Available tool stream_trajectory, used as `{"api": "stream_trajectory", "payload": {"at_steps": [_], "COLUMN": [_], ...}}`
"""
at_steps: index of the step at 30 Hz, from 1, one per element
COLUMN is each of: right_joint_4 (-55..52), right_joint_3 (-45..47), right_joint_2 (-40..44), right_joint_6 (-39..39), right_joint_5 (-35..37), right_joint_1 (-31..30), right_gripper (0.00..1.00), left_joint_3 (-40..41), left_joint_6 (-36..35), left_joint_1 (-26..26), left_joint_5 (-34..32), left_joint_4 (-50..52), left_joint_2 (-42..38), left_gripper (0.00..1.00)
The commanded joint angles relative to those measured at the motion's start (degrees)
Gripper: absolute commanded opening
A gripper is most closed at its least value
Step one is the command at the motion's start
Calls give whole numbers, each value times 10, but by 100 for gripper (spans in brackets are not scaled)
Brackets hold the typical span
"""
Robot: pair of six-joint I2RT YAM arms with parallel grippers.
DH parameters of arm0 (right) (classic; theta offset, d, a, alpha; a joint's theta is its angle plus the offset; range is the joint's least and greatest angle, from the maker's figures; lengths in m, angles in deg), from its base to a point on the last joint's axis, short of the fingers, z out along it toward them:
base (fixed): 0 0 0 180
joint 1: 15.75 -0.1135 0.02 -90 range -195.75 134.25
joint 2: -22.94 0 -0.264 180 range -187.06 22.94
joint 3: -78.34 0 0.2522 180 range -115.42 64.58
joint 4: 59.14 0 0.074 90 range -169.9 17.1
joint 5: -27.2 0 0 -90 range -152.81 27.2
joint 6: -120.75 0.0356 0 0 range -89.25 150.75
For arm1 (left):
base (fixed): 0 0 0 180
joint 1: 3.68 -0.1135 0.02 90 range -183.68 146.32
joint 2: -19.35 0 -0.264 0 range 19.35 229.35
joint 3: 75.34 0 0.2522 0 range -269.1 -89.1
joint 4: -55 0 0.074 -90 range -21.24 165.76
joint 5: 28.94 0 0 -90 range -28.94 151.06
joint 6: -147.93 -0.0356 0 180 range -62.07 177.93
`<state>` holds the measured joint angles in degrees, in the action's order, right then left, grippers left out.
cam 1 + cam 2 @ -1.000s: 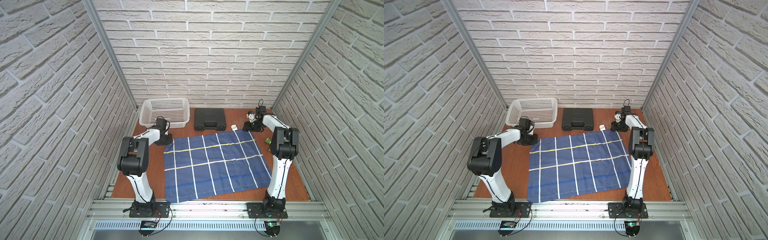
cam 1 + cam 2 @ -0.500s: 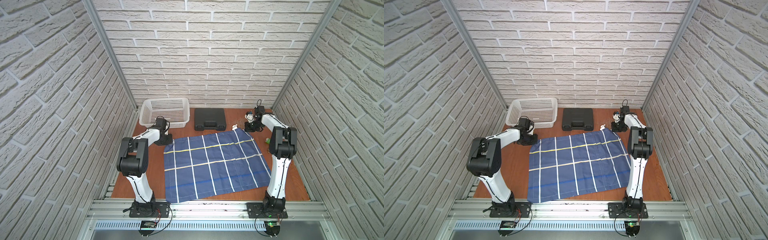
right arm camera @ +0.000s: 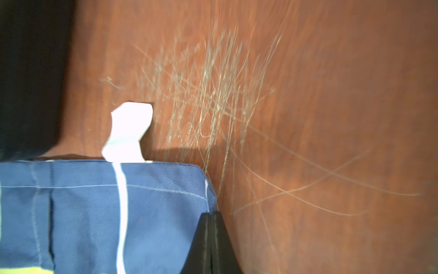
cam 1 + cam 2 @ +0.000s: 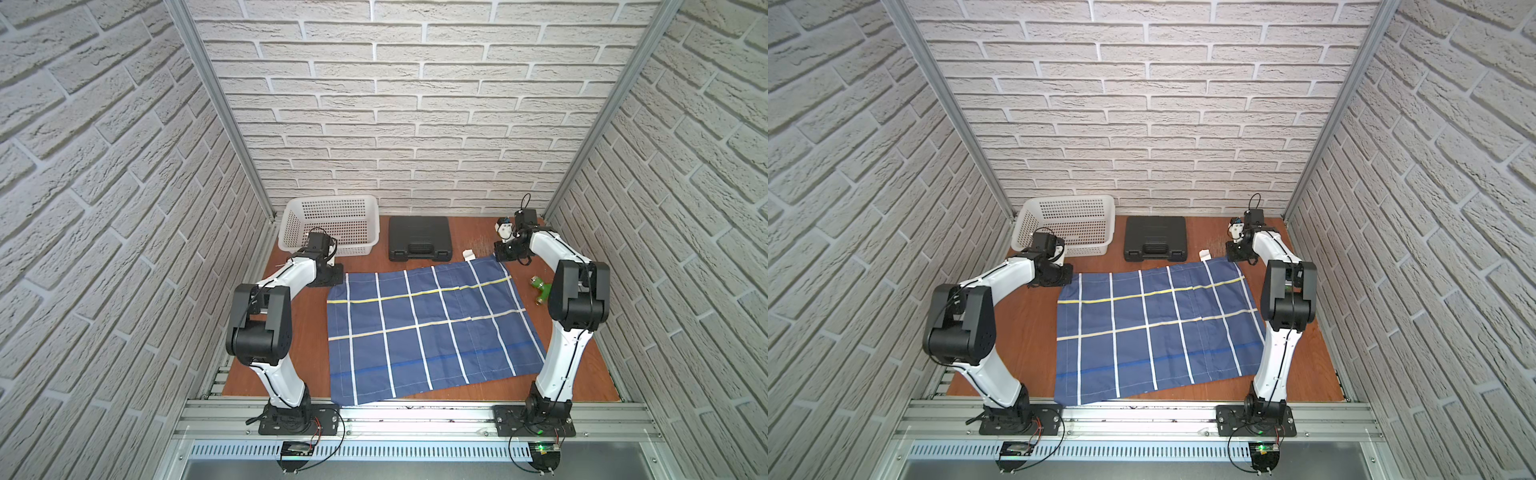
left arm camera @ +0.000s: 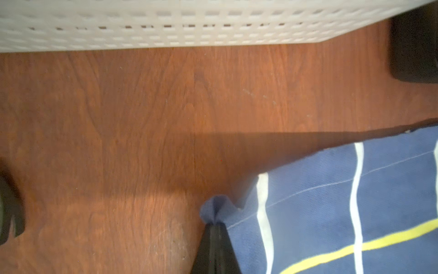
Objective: Roll up the pillowcase
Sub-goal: Fold the pillowcase at the center of the board.
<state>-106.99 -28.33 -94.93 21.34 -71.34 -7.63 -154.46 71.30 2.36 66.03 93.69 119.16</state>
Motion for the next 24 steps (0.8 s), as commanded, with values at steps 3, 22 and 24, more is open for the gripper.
{"api": "stream_trajectory", "payload": {"at_steps": [3, 22, 24], "right_joint_4": [53, 118, 124], "right_joint_3": [26, 137, 143], "right_joint_2": [64, 223, 238], "right_joint_6": [-21, -11, -8], "right_joint_5": [0, -109, -119], "right_joint_1": [-1, 34, 39], "right_gripper": [2, 2, 2], "left_joint_3": [-7, 21, 27], "left_joint_6": [-20, -69, -74], "left_joint_1": [-5, -27, -30], "left_joint_5": [-4, -24, -29], "left_joint_4": [22, 103, 103], "left_joint_2": [-29, -229, -247], "left_gripper": [0, 0, 0]}}
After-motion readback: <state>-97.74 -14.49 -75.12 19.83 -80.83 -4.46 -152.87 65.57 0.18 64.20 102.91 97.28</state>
